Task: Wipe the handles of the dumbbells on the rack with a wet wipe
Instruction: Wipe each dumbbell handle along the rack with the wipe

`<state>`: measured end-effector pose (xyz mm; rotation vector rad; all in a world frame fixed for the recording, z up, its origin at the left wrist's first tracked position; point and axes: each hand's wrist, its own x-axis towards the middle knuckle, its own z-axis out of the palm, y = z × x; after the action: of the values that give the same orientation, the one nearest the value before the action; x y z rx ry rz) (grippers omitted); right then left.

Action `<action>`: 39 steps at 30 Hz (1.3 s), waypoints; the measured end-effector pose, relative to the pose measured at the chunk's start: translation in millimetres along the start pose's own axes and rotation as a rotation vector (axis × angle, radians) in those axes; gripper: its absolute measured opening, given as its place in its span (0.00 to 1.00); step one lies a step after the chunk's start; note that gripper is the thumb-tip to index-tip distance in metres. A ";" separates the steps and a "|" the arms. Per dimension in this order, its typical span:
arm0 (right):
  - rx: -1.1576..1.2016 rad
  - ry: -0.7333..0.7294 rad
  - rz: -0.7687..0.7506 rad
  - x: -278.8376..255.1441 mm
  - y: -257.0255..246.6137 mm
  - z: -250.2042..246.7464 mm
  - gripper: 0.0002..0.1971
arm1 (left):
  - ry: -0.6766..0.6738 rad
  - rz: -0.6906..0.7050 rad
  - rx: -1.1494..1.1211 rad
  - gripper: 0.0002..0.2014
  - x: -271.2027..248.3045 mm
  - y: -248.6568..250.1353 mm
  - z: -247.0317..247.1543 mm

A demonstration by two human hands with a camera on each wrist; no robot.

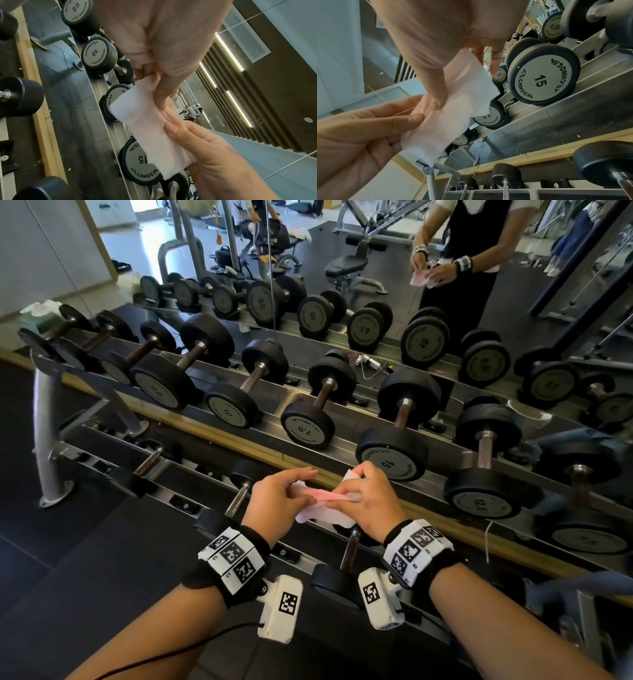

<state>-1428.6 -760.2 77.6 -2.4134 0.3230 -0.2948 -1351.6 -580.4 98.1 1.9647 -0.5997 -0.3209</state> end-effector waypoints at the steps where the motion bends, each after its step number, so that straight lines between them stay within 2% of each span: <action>1: -0.019 0.017 -0.025 -0.8 1.4 -0.2 0.07 | -0.007 -0.010 0.023 0.21 0.8 -1.2 0.0; 4: 0.018 0.036 -0.027 -0.5 3.7 -4.2 0.04 | -0.086 -0.009 0.085 0.16 3.5 -6.2 -1.5; 8: 0.033 -0.046 0.007 4.5 2.9 -10.2 0.03 | -0.116 0.053 0.299 0.06 10.5 -12.1 -3.6; 10: 0.213 -0.113 0.047 4.6 5.2 -15.0 0.04 | -0.124 0.009 0.169 0.04 15.1 -16.1 -3.6; 13: 0.458 -0.141 0.162 4.8 12.3 -19.0 0.03 | -0.156 -0.138 -0.256 0.06 16.9 -19.9 -1.0; 18: 0.692 -0.060 0.370 2.2 28.9 -10.0 0.06 | -0.166 -0.204 -0.471 0.07 18.1 -32.2 14.9; 22: 0.676 -0.045 0.372 -2.7 43.4 -3.5 0.06 | -0.172 -0.311 -0.585 0.10 24.9 -42.2 37.4; 25: 0.650 0.004 0.419 -5.6 59.8 -5.8 0.04 | -0.238 -0.393 -0.665 0.17 33.1 -47.8 55.9; 28: 0.636 0.127 0.479 -9.8 82.5 -8.4 0.13 | -0.294 -0.464 -0.773 0.17 39.4 -50.5 78.1; 30: 0.504 0.199 0.417 -12.0 94.4 -9.9 0.22 | -0.251 -0.501 -0.815 0.15 43.0 -50.0 95.2; 31: 0.461 0.203 0.369 -12.4 98.8 -10.7 0.23 | -0.222 -0.504 -0.800 0.13 44.5 -49.1 103.7; 35: 0.473 0.054 0.296 -9.8 110.5 -12.6 0.11 | -0.180 -0.466 -0.772 0.08 51.7 -42.9 130.0; 39: 0.618 -0.021 0.351 -5.8 115.2 -13.1 0.14 | -0.200 -0.430 -0.846 0.15 57.5 -40.7 145.5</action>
<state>-1455.6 -851.6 11.4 -1.7170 0.5469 -0.1747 -1360.6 -707.2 -1.8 1.2194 -0.1024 -0.8858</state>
